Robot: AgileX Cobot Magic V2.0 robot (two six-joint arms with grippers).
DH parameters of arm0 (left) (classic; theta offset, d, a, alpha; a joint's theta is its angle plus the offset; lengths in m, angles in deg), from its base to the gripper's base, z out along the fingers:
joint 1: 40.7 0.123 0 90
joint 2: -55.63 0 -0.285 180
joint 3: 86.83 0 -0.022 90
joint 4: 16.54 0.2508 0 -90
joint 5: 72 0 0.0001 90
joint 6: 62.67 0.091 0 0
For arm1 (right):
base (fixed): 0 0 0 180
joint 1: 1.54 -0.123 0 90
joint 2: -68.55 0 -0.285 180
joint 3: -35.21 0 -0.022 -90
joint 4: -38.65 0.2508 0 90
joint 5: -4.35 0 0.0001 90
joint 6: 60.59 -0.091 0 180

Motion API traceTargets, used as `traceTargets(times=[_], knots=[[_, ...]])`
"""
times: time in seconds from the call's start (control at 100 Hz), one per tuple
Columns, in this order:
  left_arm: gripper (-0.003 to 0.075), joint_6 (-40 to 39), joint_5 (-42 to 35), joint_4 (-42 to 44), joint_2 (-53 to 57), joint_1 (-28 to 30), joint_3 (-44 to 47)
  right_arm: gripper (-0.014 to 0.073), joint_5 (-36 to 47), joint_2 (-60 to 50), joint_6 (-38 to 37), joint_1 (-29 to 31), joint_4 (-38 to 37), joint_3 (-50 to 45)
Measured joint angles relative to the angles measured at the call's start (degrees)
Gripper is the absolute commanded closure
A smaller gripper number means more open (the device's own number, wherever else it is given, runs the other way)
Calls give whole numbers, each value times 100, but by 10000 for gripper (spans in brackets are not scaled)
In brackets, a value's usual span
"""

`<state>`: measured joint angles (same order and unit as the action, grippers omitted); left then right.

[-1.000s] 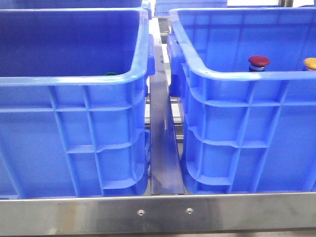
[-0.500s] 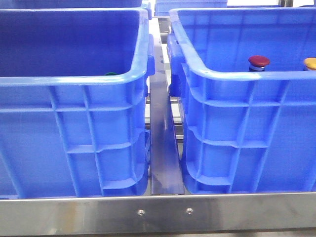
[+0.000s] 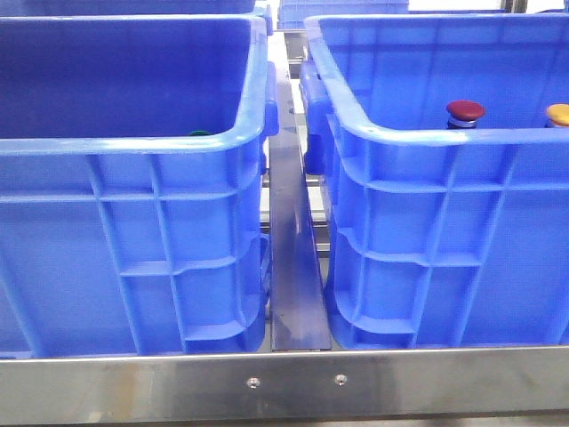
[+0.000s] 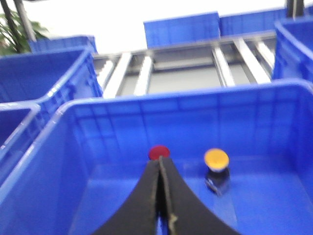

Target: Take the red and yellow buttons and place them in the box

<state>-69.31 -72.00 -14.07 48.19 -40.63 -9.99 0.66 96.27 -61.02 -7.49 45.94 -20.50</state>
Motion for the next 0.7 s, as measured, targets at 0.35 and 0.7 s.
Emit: traceTargets(times=[0.35,0.7], knots=[[739,0,0,0,0,0,0,662,824,-1421,-142,-39,-497,-1393],[739,0,0,0,0,0,0,662,1119,-2048,-164,221,-564,-2251]])
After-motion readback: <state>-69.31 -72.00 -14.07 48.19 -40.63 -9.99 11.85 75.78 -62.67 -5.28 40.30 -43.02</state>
